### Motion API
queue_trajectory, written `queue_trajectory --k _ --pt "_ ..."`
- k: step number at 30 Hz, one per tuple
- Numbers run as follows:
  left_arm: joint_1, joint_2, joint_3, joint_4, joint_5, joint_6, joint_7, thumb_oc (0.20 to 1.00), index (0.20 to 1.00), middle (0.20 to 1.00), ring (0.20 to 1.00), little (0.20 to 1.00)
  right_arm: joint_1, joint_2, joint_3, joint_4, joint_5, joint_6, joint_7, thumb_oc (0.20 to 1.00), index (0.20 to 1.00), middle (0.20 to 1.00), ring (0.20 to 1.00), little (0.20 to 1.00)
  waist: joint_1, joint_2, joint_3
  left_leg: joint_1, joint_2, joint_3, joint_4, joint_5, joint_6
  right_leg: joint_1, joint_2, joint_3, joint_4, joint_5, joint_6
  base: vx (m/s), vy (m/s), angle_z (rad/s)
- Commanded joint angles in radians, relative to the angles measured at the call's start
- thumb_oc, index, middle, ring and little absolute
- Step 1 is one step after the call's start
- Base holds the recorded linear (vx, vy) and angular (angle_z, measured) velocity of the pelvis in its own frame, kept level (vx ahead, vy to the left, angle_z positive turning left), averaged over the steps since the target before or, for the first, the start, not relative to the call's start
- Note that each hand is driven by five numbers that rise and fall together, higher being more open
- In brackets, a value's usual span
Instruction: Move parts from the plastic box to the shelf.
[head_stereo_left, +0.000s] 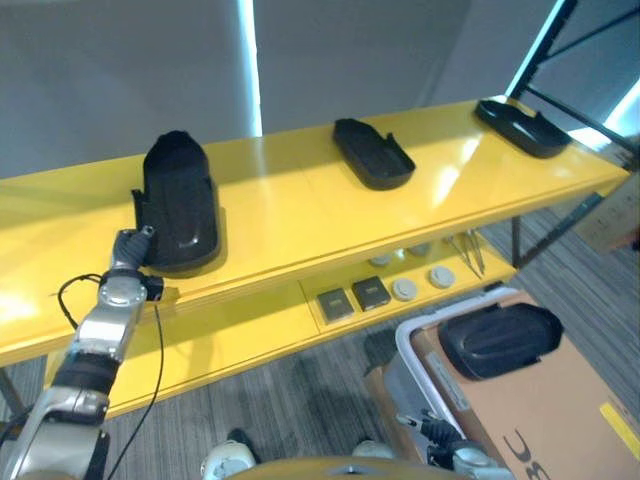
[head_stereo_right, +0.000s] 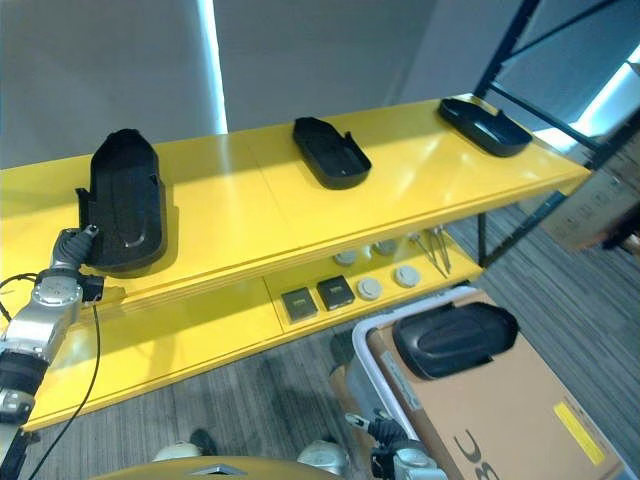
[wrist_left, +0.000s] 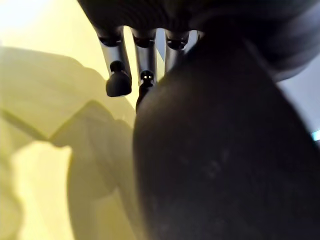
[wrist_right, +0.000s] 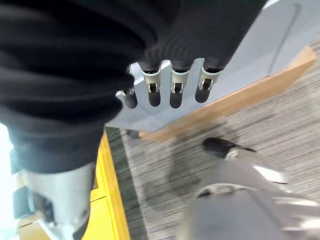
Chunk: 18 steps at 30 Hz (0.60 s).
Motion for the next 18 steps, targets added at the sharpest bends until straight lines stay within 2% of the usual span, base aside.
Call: queue_trajectory --k 1,6,10,13,18 --pt "-0.111 0.028 -0.006 0.032 0.048 -0.012 0.082 0.2 0.2 0.2 0.2 0.2 0.024 -0.054 0.025 -0.018 -0.037 -0.015 0.015 1.0 1.0 1.0 1.0 1.0 0.003 0.062 -0.023 0.048 0.1 -0.09 -0.052 0.01 -0.072 -0.08 0.008 0.031 0.066 -0.029 0.031 0.05 0.053 -0.1" --pt "-0.228 0.001 -0.014 0.231 0.027 0.028 0.138 0.2 0.2 0.2 0.2 0.2 0.028 -0.072 0.044 -0.01 -0.064 -0.028 0.018 1.0 1.0 1.0 1.0 1.0 -0.039 0.063 -0.003 0.016 0.111 -0.076 -0.019 -0.002 -0.071 -0.129 0.0 0.061 0.096 -0.037 0.033 0.01 0.031 -0.16" --pt "-0.281 -0.017 -0.037 0.289 0.005 0.058 0.159 0.2 0.2 0.2 0.2 0.2 0.014 -0.083 0.045 0.015 -0.054 -0.066 0.022 1.0 1.0 1.0 1.0 1.0 -0.053 0.058 0.018 -0.005 0.12 -0.074 -0.008 -0.004 -0.074 -0.156 0.0 0.07 0.102 -0.035 0.035 -0.05 -0.01 -0.07" --pt "-0.3 -0.044 -0.045 0.323 -0.028 0.093 0.181 0.2 0.2 0.2 0.2 0.2 0.011 -0.081 0.048 0.002 -0.052 -0.068 0.022 1.0 1.0 1.0 1.0 1.0 -0.066 0.05 0.03 -0.008 0.128 -0.07 -0.002 -0.004 -0.074 -0.158 0.002 0.076 0.099 -0.035 0.034 -0.04 -0.035 -0.01" --pt "-0.301 -0.061 -0.051 0.361 -0.006 0.095 0.198 0.2 0.2 0.2 0.2 0.2 0.012 -0.076 0.057 -0.001 -0.063 -0.068 0.026 1.0 1.0 1.0 1.0 1.0 -0.071 0.044 0.03 -0.002 0.136 -0.063 0.004 -0.005 -0.077 -0.148 0.004 0.075 0.094 -0.036 0.032 0.03 -0.027 -0.05"
